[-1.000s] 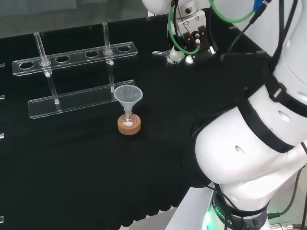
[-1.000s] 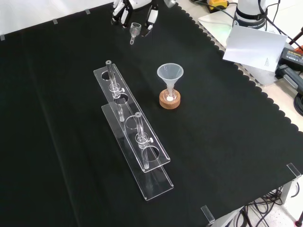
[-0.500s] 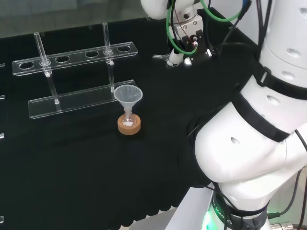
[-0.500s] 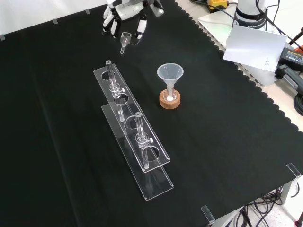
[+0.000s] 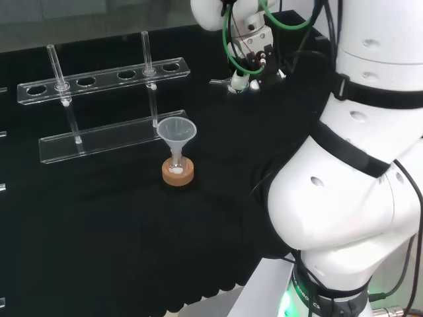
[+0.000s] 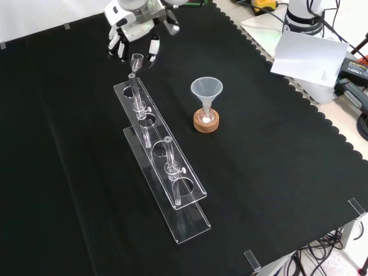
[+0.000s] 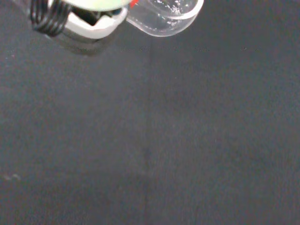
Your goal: Put the weighing funnel back on the table.
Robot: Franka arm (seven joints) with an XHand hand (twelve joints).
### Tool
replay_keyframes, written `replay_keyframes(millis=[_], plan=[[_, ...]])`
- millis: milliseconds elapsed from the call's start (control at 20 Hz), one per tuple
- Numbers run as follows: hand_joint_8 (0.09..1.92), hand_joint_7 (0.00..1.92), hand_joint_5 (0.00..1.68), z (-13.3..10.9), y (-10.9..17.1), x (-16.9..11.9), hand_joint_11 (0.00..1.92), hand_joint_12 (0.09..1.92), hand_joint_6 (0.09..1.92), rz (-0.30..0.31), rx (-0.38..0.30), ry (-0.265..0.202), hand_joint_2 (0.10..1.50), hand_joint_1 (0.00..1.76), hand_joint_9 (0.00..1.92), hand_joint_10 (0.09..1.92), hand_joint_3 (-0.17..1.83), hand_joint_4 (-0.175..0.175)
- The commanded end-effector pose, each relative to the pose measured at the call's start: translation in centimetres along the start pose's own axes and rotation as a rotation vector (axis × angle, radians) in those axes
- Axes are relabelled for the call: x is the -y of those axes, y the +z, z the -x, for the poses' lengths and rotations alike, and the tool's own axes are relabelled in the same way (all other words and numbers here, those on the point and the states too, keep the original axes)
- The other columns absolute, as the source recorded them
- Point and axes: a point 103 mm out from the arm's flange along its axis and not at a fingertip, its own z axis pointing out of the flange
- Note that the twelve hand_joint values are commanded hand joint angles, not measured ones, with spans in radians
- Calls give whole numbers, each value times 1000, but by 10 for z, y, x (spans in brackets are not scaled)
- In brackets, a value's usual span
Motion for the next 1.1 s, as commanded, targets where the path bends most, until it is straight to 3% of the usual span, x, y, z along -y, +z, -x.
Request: replay_keyframes(millis=[50, 400, 1100], plan=[[651, 574, 1254, 6, 22, -31, 764, 1067, 655, -19, -5, -23, 732, 1112, 936, 307, 522, 175], [652, 574, 1253, -1, 46, -45, 765, 1065, 655, -50, -17, -71, 732, 1112, 937, 308, 523, 175], [652, 573, 1252, -9, 78, -71, 766, 1061, 658, -96, 16, -88, 732, 1112, 936, 308, 523, 175]])
